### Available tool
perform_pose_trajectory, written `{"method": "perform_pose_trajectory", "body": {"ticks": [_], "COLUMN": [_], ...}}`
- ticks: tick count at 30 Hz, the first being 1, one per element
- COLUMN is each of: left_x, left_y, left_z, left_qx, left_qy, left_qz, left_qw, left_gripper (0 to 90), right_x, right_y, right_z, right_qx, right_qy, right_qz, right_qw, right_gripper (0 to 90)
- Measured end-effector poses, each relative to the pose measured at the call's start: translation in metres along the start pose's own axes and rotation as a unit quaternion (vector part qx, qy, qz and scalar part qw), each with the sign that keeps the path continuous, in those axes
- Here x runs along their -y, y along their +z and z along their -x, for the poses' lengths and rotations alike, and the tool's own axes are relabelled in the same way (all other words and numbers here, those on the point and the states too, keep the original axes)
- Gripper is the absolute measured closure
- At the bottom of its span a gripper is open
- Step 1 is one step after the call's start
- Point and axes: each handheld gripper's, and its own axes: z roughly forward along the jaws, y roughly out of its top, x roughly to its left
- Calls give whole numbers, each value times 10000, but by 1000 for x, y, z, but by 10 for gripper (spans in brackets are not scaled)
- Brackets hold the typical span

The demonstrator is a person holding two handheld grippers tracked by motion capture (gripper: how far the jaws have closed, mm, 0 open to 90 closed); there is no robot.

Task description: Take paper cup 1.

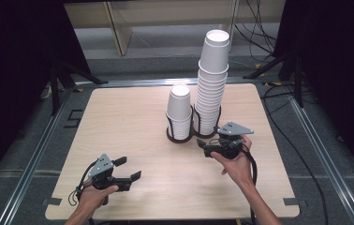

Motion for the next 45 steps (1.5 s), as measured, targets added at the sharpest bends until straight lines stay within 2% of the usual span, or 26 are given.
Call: {"method": "perform_pose_trajectory", "body": {"ticks": [2,3,4,5,6,9,11,13,14,15,17,18,19,21,22,25,26,28,31,32,34,35,37,39,40,45], "left_x": [0,1,1,0,1,0,1,0,0,0,0,-1,-1,-1,-1,-1,-1,-1,-1,-1,-1,-1,-1,-1,-1,0], "left_y": [0,1,1,-1,1,-1,0,0,0,0,-1,-2,-2,-2,-3,-3,-3,-3,-3,-3,-3,-3,-4,-3,-3,-3], "left_z": [0,0,0,-1,-1,-1,-2,-2,-2,-1,-1,-1,-1,-1,-2,-2,-2,-2,-2,-2,-2,-3,-3,-3,-3,-3], "left_qx": [-4,14,14,-67,-8,-90,-33,-30,-39,-46,-57,-96,-98,-105,-106,-96,-109,-129,-141,-143,-151,-129,-157,-130,-135,-116], "left_qy": [7,-24,-24,22,8,9,-6,-9,-17,-48,-21,-13,-10,-34,-15,-12,-10,1,12,14,45,33,39,-8,-29,13], "left_qz": [-34,24,24,-119,-31,-111,-15,-10,-6,7,-32,-71,-71,-54,-59,-52,-72,-106,-79,-76,-91,-54,-105,-35,-30,-31], "left_qw": [10000,10000,10000,9999,10000,9999,10000,10000,10000,10000,10000,9999,9999,9999,9999,9999,9999,9999,9999,9999,9998,9999,9998,9999,9999,9999], "left_gripper": [148,148,148,148,148,148,148,148,148,148,148,148,148,148,148,148,148,148,148,148,148,148,148,148,148,148], "right_x": [-6,-10,-10,-16,-18,-26,-30,-33,-35,-37,-40,-42,-43,-46,-47,-50,-52,-53,-55,-57,-60,-62,-67,-72,-76,-88], "right_y": [2,5,5,8,8,11,13,17,17,18,21,20,23,23,24,25,25,26,27,29,31,31,34,36,38,47], "right_z": [-5,-3,-3,-6,-7,-9,-9,-11,-12,-12,-14,-13,-14,-14,-15,-15,-14,-15,-16,-16,-17,-17,-19,-20,-21,-25], "right_qx": [-25,-19,-19,-63,-96,-80,-77,-152,-141,-73,-174,-94,-171,-101,-120,-138,-23,-137,-82,-98,-121,-113,-164,-101,-62,172], "right_qy": [126,-52,-52,-25,-27,-11,-76,-36,-19,-102,-12,-125,-9,-108,-23,-27,-116,-26,-2,-65,-17,-99,-4,-27,-26,-37], "right_qz": [-13,110,110,128,115,162,178,247,232,263,306,291,358,356,323,397,444,455,439,461,484,515,600,549,621,541], "right_qw": [9999,9999,9999,9999,9999,9998,9998,9996,9996,9996,9994,9995,9992,9993,9994,9991,9989,9989,9990,9989,9988,9986,9981,9984,9980,9984], "right_gripper": [197,197,197,197,199,199,199,199,199,200,200,202,202,202,203,203,203,204,204,204,203,202,203,202,201,203]}}
